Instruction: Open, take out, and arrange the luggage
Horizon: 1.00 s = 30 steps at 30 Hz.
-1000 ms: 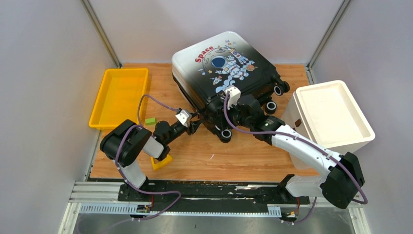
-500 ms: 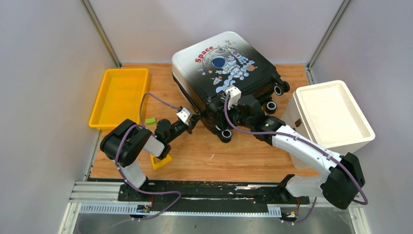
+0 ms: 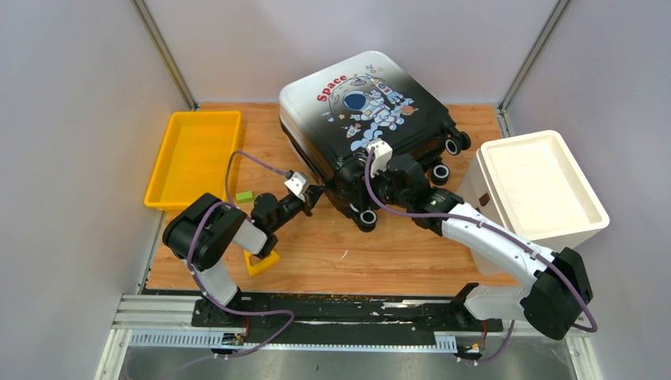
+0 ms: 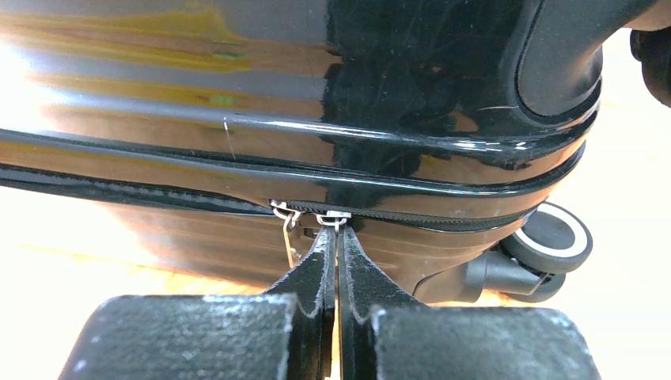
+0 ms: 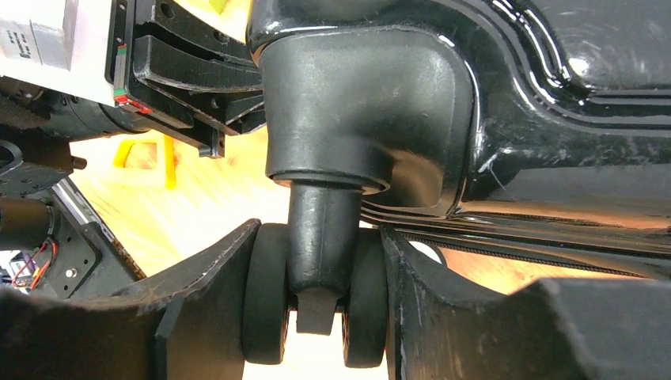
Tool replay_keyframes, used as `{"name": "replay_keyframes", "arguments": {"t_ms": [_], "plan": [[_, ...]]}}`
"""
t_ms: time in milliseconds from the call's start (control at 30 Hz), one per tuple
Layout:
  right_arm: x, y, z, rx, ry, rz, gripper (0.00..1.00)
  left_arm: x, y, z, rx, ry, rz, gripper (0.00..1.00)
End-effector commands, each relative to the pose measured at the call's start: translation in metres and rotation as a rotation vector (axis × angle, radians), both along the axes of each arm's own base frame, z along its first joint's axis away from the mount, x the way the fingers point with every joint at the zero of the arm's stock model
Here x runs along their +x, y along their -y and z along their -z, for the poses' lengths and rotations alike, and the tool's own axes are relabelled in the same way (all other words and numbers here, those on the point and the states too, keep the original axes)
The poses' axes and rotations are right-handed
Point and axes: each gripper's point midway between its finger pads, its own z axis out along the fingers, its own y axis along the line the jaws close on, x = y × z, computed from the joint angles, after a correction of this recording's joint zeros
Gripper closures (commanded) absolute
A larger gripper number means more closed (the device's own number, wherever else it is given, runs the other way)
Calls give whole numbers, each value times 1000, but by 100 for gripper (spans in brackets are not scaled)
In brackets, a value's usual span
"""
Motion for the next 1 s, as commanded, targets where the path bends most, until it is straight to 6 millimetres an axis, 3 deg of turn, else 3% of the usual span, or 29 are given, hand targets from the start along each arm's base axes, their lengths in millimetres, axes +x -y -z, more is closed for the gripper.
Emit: {"name": "replay_keyframes", "arguments": {"t_ms": [0,533,967], "plan": [[-1,-26,-48,156,42,-57,100,-3,3,-27,-104,50,13,100],[12,-62,-63,307,-55,-57,99,-52,3,-24,-83,48,147,100],[12,-89,-66,443,-128,-62,99,-99,46,-16,-35,80,309,100]]}}
